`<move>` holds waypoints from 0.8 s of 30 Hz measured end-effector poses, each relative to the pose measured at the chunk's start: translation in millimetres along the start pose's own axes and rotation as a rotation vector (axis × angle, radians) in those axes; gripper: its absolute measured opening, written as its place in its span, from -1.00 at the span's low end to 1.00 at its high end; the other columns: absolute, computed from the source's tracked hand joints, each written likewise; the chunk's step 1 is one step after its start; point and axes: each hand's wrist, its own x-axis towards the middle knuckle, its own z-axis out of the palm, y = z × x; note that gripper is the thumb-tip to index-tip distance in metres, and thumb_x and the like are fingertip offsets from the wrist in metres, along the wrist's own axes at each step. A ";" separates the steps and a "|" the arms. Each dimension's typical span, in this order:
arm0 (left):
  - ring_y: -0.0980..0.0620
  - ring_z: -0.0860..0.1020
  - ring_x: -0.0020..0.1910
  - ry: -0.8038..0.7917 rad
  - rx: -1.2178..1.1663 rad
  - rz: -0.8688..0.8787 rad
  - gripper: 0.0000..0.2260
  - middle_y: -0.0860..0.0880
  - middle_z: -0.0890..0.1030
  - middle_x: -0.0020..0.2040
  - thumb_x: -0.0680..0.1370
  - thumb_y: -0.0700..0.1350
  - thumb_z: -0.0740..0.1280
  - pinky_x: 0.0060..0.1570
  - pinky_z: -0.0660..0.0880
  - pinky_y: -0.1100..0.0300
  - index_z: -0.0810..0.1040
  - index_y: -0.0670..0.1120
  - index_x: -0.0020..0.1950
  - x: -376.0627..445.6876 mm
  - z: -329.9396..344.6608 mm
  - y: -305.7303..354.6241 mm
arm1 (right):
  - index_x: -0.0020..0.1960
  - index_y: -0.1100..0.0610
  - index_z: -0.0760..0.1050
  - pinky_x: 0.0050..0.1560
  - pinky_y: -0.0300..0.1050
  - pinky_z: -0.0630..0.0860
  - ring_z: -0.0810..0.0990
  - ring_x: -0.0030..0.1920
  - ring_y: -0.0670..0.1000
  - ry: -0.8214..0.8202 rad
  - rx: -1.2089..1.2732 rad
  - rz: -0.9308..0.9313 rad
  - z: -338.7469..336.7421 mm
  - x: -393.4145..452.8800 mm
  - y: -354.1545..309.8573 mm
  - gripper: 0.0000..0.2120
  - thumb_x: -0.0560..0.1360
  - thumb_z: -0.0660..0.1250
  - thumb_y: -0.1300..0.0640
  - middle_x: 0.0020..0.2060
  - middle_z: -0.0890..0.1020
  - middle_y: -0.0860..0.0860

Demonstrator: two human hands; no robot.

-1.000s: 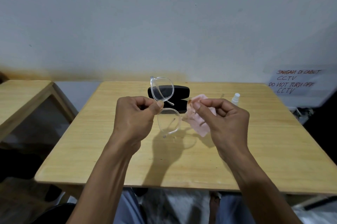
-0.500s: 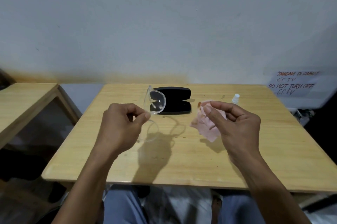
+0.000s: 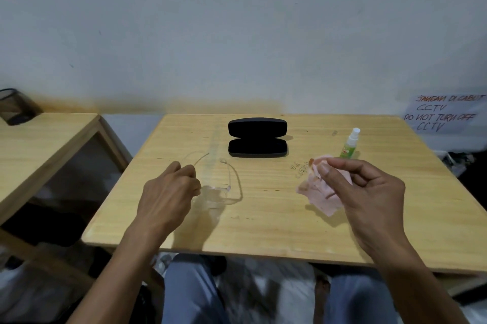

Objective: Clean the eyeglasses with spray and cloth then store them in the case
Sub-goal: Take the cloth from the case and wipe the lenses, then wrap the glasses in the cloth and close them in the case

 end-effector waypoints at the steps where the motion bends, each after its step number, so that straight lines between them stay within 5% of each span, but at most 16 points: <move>1: 0.10 0.39 -0.05 -0.008 0.002 -0.002 -0.86 0.15 0.55 -0.05 0.58 -0.06 0.34 -0.44 0.48 0.07 0.70 0.03 -0.07 -0.6 3.5 -0.2 | -0.02 0.15 0.71 -0.01 0.01 0.68 0.77 -0.05 0.06 -0.006 -0.005 -0.002 0.1 -0.9 0.7 -0.88 0.44 0.53 0.25 -0.11 0.78 0.04; 6: 0.09 0.40 -0.04 -0.034 -0.021 -0.023 -0.84 0.13 0.53 -0.05 0.59 -0.02 0.33 -0.42 0.47 0.09 0.71 0.04 -0.05 -0.7 7.5 -0.9 | -0.03 0.18 0.70 -0.09 -0.22 0.67 0.77 -0.10 0.02 -0.005 -0.003 -0.009 1.4 -3.4 2.0 -0.87 0.43 0.53 0.27 -0.16 0.78 0.02; 15: 0.11 0.47 -0.02 0.010 -0.161 -0.076 -0.60 0.18 0.52 0.01 0.50 0.17 0.37 -0.34 0.46 0.13 0.56 0.13 0.33 -3.4 2.1 -3.9 | -0.02 0.18 0.70 0.05 0.14 0.67 0.77 -0.06 0.10 -0.025 0.002 0.034 7.0 -6.4 1.6 -0.86 0.42 0.53 0.24 -0.12 0.78 0.06; 19: 0.15 0.47 -0.30 0.224 -0.459 -0.067 -0.56 0.17 0.54 -0.15 0.44 0.31 0.36 -0.39 0.43 0.20 0.65 0.10 0.19 -9.6 -16.8 21.5 | 0.06 0.20 0.67 0.09 0.31 0.63 0.76 -0.01 0.14 -0.103 0.066 0.115 7.4 -10.9 -3.2 -0.76 0.40 0.50 0.20 -0.06 0.77 0.10; 24: 0.09 0.53 -0.30 0.215 -0.977 -0.045 -0.71 0.11 0.57 -0.26 0.39 0.20 0.47 -0.36 0.32 0.43 0.71 0.12 0.04 -18.1 -29.5 90.0 | 0.17 0.19 0.63 0.15 0.12 0.61 0.73 0.08 0.16 -0.229 0.113 0.184 7.0 -17.5 -7.7 -0.72 0.51 0.36 0.40 0.01 0.76 0.12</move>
